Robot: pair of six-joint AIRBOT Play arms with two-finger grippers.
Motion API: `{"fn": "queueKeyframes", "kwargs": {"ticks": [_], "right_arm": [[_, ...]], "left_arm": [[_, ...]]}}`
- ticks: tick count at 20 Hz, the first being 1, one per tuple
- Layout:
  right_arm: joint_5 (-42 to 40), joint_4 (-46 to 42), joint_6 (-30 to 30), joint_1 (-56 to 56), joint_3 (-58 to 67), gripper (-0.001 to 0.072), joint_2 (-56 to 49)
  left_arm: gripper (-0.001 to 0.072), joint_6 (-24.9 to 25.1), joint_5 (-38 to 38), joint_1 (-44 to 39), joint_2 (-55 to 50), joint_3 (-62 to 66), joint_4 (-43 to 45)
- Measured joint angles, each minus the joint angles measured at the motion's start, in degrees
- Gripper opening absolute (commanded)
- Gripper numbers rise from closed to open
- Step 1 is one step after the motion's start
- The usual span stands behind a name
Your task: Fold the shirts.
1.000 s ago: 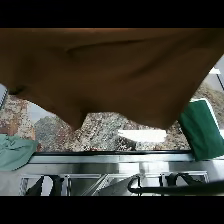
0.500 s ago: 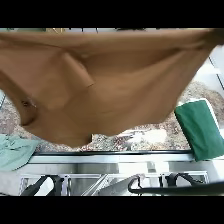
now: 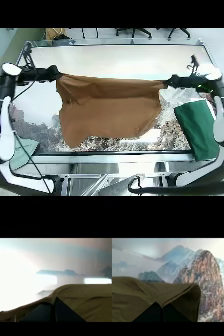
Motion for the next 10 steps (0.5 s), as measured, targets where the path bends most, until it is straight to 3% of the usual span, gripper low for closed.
{"fn": "queueKeyframes", "kwargs": {"ticks": [10], "right_arm": [[1.9,3.0,-4.5,0.3,-0.6,0.0015,-7.9]], "left_arm": [[0.0013,-3.4,-2.7,-0.1,-13.0,7.5,9.3]]}}
